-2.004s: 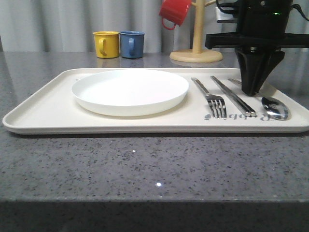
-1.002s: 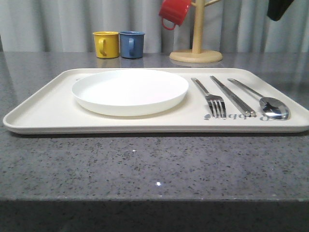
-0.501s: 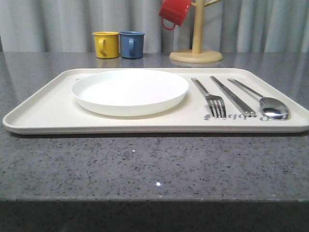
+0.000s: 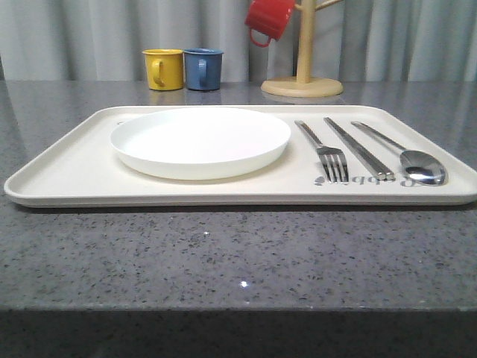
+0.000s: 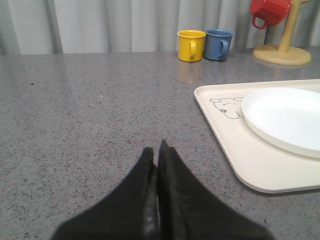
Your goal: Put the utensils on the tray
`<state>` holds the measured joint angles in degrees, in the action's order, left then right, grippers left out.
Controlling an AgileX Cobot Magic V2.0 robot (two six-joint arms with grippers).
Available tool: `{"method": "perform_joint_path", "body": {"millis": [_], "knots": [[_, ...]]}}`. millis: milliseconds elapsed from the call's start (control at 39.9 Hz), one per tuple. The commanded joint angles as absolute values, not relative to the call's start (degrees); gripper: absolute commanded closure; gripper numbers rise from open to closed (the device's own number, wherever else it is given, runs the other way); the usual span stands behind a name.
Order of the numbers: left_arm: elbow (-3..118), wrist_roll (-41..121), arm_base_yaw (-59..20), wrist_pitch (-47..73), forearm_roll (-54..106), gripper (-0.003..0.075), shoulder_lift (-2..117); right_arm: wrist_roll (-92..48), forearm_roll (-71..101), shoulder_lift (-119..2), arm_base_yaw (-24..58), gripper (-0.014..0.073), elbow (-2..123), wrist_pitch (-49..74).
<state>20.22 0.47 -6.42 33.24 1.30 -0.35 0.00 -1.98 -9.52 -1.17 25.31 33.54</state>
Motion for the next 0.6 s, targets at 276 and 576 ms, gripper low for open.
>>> {"method": "perform_joint_path", "body": {"millis": [276, 576], "knots": [[21.66, 0.0, -6.33, 28.48, 1.82, 0.0738, -1.24, -0.6, -2.74, -6.77, -1.52, 0.0656, 24.82, 27.68], [21.66, 0.0, -6.33, 28.43, 1.82, 0.0738, -1.24, -0.6, -2.74, -6.77, -1.52, 0.0656, 24.82, 27.68]]}}
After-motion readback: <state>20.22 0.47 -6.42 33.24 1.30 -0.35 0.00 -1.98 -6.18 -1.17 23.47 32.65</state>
